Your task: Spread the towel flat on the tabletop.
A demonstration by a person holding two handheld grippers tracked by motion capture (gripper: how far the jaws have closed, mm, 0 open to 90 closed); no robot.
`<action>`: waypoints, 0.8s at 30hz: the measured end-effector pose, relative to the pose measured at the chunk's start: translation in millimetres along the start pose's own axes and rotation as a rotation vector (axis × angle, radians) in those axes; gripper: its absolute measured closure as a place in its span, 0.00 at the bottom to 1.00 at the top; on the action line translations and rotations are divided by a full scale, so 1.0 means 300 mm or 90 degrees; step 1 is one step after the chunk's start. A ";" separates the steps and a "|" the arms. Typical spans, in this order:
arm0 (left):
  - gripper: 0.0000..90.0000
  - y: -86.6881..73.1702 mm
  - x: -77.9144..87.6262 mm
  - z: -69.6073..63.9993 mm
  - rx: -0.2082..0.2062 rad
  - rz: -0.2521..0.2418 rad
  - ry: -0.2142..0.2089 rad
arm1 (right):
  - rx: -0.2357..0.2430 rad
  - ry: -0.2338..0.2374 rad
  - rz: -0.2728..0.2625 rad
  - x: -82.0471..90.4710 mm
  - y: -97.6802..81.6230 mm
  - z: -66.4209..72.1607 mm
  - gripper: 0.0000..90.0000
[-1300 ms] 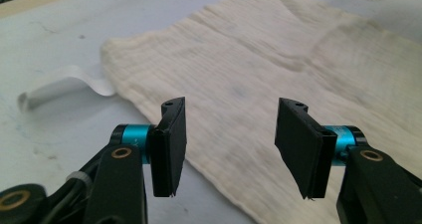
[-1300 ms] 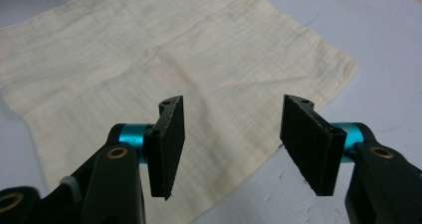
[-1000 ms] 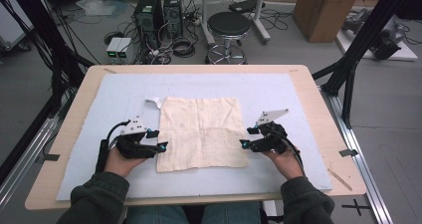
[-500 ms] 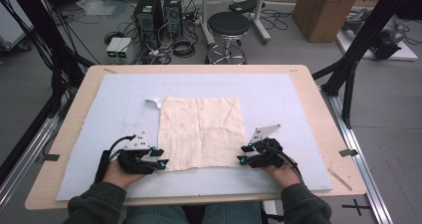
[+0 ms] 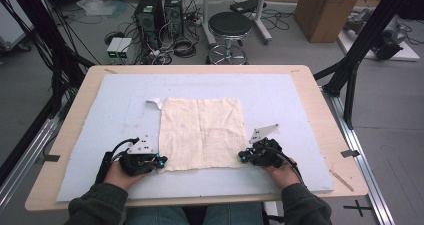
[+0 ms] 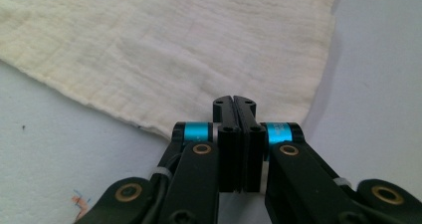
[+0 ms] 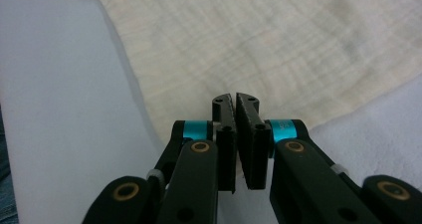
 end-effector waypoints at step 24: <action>0.91 -0.024 0.076 -0.019 0.023 -0.025 -0.026 | 0.022 0.036 -0.006 0.049 -0.018 0.093 0.98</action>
Point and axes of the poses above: each handheld gripper's, and its own axes: x roughly backward along the jaws, y roughly out of its top, z roughly to its left, the point moved 4 cm from there along -x, roughly forward along the jaws, and after that the axes turned 5 degrees about x, right-handed, at the moved point
